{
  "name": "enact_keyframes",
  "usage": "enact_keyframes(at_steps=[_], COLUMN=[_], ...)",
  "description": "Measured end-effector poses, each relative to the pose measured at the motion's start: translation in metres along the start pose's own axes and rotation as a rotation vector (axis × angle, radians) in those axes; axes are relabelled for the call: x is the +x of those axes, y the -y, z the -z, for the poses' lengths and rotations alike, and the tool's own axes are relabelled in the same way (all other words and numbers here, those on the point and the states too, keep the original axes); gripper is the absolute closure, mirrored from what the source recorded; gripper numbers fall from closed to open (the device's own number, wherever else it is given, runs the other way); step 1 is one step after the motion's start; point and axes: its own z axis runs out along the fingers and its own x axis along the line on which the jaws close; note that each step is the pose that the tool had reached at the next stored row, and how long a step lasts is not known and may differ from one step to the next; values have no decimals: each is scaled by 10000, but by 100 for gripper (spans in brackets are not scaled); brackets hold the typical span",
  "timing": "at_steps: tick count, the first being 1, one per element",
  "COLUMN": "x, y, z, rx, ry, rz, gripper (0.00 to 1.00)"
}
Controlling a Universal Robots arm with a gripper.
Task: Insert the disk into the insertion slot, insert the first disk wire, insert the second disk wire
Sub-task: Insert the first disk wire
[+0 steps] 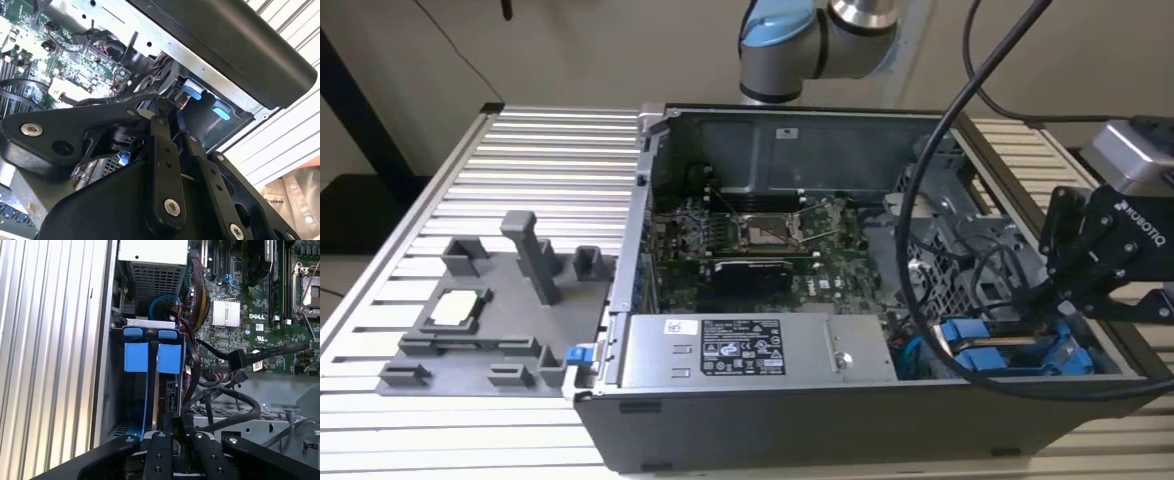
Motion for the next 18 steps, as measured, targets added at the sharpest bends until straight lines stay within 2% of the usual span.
enact_keyframes(at_steps=[4, 7, 8, 18], x=[26, 28, 28, 60], y=[3, 4, 4, 5], z=[-22, -34, -36, -47], rx=[4, 10, 10, -12], ry=[88, 195, 207, 221], rz=[5, 19, 21, -6], gripper=[81, 81, 81, 81])
